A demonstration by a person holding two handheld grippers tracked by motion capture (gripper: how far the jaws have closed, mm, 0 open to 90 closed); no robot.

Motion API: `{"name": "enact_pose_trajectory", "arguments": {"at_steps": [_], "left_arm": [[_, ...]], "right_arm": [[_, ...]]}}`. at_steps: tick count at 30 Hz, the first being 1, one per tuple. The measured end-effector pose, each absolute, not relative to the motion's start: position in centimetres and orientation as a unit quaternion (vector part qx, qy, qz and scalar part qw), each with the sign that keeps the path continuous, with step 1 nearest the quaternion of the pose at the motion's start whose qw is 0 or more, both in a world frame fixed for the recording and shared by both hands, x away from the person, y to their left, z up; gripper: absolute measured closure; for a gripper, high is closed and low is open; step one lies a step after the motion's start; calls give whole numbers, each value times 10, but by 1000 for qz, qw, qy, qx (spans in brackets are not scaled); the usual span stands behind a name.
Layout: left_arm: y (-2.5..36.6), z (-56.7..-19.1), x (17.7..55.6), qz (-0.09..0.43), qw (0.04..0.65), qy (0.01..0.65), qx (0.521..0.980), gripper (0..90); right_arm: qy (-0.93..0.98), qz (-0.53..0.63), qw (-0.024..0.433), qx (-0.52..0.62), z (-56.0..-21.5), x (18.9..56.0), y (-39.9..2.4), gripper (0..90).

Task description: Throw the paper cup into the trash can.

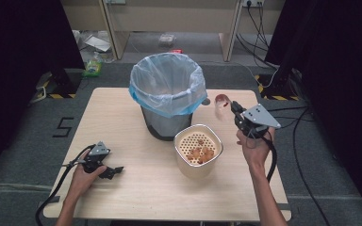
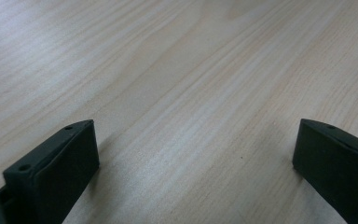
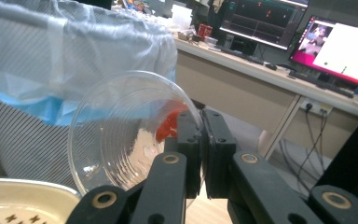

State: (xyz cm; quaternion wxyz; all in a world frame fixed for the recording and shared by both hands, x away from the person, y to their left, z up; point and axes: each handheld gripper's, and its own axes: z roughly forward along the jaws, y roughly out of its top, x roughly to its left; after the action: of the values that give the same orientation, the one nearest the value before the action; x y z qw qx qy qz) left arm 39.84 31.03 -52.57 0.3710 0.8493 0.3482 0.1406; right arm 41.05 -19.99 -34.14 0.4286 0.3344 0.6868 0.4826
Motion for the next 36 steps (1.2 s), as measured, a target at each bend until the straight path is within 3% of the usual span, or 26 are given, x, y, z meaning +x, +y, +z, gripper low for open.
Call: {"name": "enact_pose_trajectory", "arguments": {"at_steps": [21,36], "left_arm": [[310,-526,398,140,371,348,849,0],[310,-526,398,141,371,348,849,0]], "right_arm": [[665,497,439,343,-272,434,-201,872],[672,514,436,309,-230,456,-155,871]]}}
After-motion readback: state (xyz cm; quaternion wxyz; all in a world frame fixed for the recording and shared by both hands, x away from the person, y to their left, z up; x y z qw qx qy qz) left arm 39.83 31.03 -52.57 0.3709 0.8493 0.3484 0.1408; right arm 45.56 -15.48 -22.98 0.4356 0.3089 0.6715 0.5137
